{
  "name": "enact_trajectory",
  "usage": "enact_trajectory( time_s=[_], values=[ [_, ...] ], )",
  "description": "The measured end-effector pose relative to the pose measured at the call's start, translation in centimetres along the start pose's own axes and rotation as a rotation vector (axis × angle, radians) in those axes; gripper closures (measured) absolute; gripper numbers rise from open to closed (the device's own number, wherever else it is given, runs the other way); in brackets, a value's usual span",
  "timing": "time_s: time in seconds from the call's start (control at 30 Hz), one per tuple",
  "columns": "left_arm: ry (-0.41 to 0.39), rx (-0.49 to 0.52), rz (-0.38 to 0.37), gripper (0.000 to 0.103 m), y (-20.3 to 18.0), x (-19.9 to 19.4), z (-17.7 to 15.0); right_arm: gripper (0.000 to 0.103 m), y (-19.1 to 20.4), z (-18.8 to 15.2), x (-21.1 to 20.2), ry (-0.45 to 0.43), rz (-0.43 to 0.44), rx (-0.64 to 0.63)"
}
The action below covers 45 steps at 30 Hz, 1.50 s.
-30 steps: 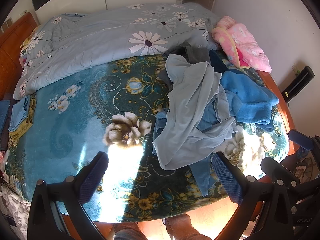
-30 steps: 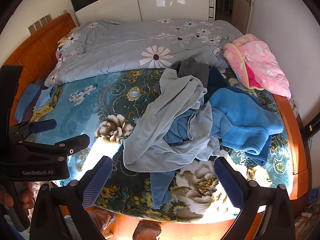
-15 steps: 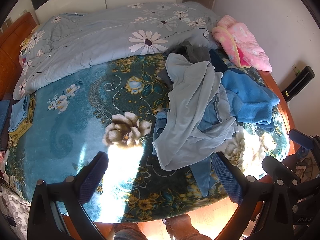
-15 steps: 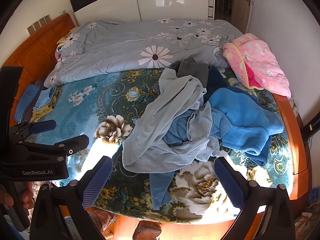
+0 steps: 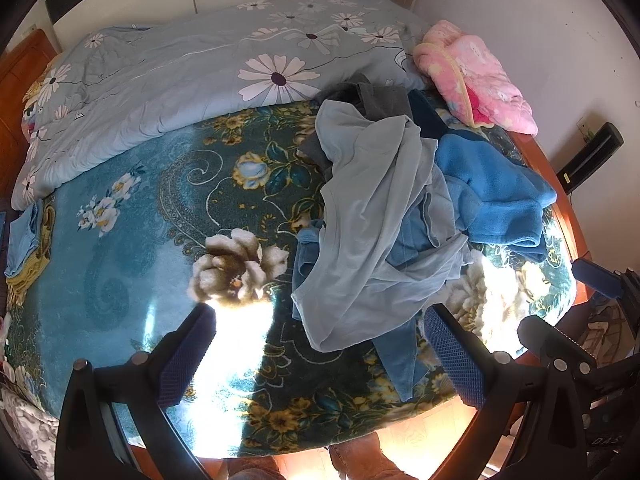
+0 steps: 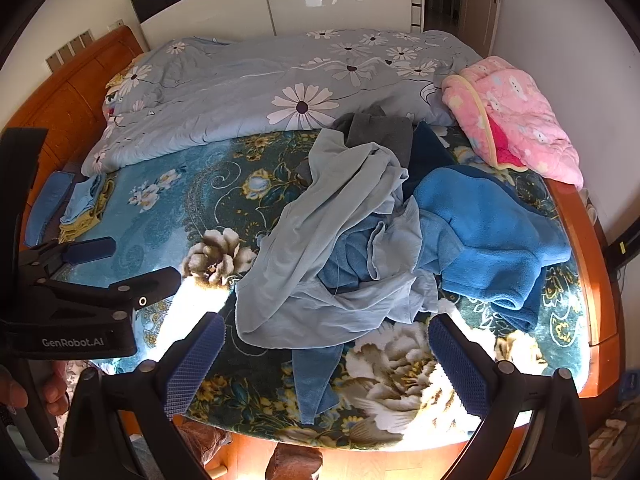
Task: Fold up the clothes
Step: 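Reach both grippers into the pile toward the light blue t-shirt, then grasp the light blue t-shirt with the left gripper while the right gripper grasps it too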
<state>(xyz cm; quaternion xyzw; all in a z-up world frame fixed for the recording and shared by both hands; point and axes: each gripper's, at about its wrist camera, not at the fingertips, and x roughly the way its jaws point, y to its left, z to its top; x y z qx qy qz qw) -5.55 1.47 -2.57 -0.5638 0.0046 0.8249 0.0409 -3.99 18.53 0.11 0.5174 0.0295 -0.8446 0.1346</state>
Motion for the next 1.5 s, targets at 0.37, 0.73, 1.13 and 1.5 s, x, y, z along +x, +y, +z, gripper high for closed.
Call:
enact_trajectory(
  time_s=[0.37, 0.73, 1.13, 1.5],
  values=[
    [-0.025, 0.069, 0.023, 0.000, -3.6, 9.6, 6.2, 0.000, -5.3, 1.0, 5.4, 0.045, -0.056, 0.067],
    [0.061, 0.023, -0.055, 0.029, -3.5, 17.1, 8.7, 0.000, -7.6, 0.7, 7.9, 0.080, -0.063, 0.077],
    [0.045, -0.075, -0.197, 0.099, -1.8, 15.2, 8.7, 0.000, -6.9, 2.2, 8.6, 0.059, -0.059, 0.066],
    [-0.121, -0.054, -0.302, 0.100, 2.8, 4.7, 8.6, 0.000, -2.0, 4.2, 8.5, 0.018, -0.024, 0.026]
  ],
)
